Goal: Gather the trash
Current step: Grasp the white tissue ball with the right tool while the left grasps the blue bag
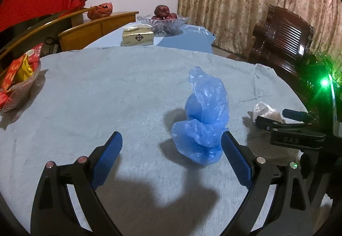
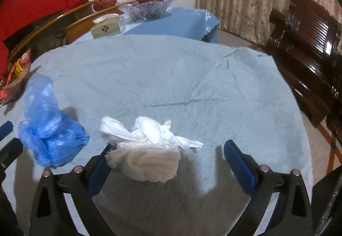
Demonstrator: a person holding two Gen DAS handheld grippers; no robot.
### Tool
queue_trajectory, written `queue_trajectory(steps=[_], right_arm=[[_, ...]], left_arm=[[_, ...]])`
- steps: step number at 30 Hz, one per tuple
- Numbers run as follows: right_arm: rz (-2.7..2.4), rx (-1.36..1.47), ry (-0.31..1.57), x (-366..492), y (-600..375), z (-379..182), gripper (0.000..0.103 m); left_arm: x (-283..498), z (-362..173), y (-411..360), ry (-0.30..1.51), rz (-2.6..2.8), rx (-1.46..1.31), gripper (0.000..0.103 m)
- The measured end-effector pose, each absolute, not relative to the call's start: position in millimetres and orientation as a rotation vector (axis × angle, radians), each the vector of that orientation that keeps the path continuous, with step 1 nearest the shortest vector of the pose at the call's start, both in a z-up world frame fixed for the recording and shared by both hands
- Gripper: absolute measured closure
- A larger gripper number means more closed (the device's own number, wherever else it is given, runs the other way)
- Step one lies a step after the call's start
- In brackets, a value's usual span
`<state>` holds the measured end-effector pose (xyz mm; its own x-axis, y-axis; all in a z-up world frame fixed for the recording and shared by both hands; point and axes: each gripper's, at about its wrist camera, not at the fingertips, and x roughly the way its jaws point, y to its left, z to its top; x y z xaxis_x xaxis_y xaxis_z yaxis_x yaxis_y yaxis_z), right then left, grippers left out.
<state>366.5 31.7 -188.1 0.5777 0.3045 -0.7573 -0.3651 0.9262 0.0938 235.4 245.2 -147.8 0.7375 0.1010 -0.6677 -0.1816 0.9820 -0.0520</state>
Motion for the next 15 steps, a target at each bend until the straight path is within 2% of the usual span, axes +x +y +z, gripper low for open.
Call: queue_trajectory(steps=[3,6,8,10,15], right_arm=[[0.408,-0.079,0.881,369,32,-193,0.007],[0.460,-0.081,0.874,368,34,-190,0.022],[0.506,-0.077,0.875,367,34,-188,0.045],[0.538,-0.084,0.877,364,35,-186,0.056],[0.545,-0.053,0.862,356,22,-178,0.059]], left_arm=[[242,-153,242,0.736,0.147,-0.111,0.012],[249,-158,239,0.747,0.138,-0.107,0.012],[254,-161,237,0.755,0.132,-0.107,0.012],[259,-162,234,0.759,0.127,-0.107,0.012],[273,-168,225,0.777,0.105,-0.106,0.012]])
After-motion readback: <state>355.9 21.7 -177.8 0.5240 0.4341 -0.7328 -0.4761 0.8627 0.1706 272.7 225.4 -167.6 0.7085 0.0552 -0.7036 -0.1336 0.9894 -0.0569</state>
